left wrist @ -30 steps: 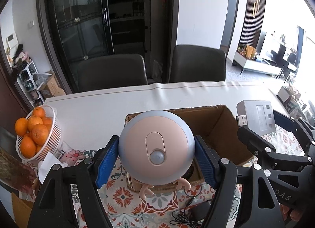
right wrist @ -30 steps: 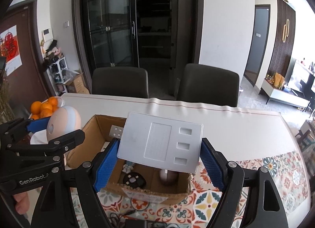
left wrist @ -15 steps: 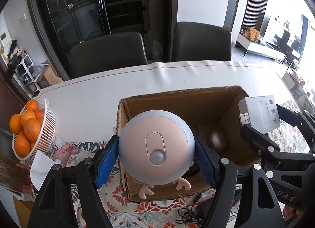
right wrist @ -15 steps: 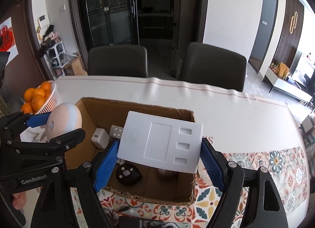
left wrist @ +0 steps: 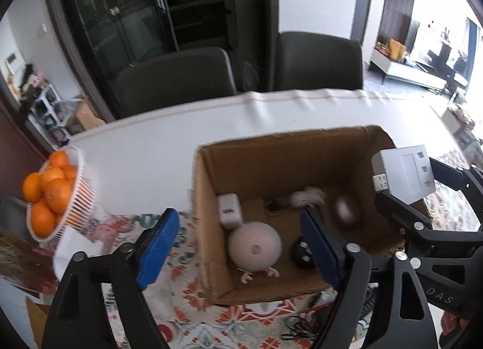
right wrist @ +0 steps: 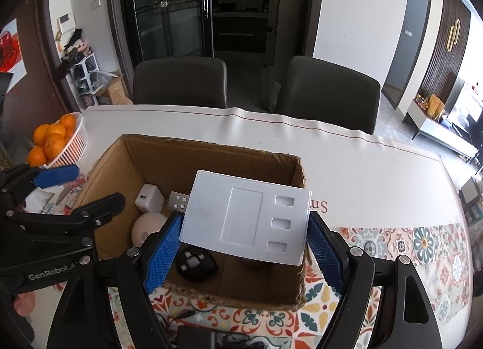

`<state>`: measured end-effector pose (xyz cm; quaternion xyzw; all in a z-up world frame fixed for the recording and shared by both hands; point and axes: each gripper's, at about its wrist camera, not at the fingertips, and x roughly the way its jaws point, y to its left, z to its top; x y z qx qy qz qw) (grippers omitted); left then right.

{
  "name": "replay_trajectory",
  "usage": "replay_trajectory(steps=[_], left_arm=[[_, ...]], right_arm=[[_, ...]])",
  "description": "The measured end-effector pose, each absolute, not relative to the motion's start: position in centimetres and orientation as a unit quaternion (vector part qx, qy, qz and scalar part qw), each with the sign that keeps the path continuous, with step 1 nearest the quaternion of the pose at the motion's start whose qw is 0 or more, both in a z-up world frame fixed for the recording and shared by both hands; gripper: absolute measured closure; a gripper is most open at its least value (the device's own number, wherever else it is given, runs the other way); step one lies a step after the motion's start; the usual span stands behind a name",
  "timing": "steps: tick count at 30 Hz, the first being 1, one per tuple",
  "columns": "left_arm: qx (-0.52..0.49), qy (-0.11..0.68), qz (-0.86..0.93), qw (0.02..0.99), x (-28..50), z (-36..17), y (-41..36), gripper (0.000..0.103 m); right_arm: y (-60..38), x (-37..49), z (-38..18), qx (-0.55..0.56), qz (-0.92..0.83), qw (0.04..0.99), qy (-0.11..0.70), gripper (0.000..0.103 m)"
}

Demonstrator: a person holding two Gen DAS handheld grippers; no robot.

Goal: Organize rigid objects
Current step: 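Open both grippers to drop the lamp and charger into the box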

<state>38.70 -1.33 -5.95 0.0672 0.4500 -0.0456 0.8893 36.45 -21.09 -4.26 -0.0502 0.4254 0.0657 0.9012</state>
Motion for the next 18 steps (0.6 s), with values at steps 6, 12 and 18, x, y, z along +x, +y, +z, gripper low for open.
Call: replay_trajectory(steps=[6,12,18], left_arm=[[0.076,0.419,0.012,0.905,37.7,-4.9,0.4,0.004],[0.067,0.421,0.033,0.904,37.2,-4.9,1.9,0.004],[0.065,0.414,0.037,0.907,35.7,-4.6,2.1,0.004]], right_arm=[[-19.8,36.4,-4.1,-0.06,0.077,0.902,0.42,0.023],[-18.5,36.6,-4.5,-0.065,0.093,0.899,0.423,0.022],[-18.5,35.9,-4.3,-0.073,0.08,0.9,0.423,0.016]])
